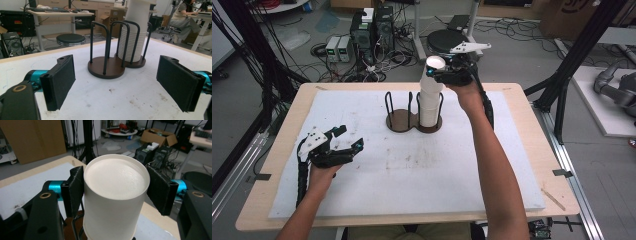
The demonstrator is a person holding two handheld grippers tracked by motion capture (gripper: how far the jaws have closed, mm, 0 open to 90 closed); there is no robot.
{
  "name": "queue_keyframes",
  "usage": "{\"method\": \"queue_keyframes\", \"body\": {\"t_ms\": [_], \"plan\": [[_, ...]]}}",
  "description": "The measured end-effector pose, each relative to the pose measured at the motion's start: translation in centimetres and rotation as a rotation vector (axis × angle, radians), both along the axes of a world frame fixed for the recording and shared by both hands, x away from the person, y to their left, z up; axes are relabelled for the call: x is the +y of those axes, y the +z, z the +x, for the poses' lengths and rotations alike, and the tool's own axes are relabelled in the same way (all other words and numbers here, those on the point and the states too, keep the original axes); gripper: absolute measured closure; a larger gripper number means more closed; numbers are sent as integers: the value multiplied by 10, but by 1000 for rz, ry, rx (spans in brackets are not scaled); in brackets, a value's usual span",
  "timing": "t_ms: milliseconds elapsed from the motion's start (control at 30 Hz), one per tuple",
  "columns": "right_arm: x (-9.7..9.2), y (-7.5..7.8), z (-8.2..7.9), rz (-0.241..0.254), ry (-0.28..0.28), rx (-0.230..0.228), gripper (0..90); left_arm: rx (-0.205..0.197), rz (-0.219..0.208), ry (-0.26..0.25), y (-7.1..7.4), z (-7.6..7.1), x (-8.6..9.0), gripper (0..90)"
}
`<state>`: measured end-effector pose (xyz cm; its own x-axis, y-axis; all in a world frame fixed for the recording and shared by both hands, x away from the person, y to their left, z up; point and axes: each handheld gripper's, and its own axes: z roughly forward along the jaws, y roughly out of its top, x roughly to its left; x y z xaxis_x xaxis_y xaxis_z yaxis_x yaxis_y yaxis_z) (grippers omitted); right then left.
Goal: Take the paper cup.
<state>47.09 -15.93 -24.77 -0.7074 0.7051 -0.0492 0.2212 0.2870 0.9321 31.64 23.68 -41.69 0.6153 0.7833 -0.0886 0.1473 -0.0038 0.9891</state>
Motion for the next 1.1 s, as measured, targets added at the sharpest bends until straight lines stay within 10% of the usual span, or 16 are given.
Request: {"method": "queue_keyframes", "body": {"t_ms": [633,1100], "plan": [[-43,22,-54,-11,47,-54,353,3,-3,-35,-1,-1,-5,152],[-78,-39,-105,-48,109,-15,354,5,5,-45,-1,-2,-10,151]]}}
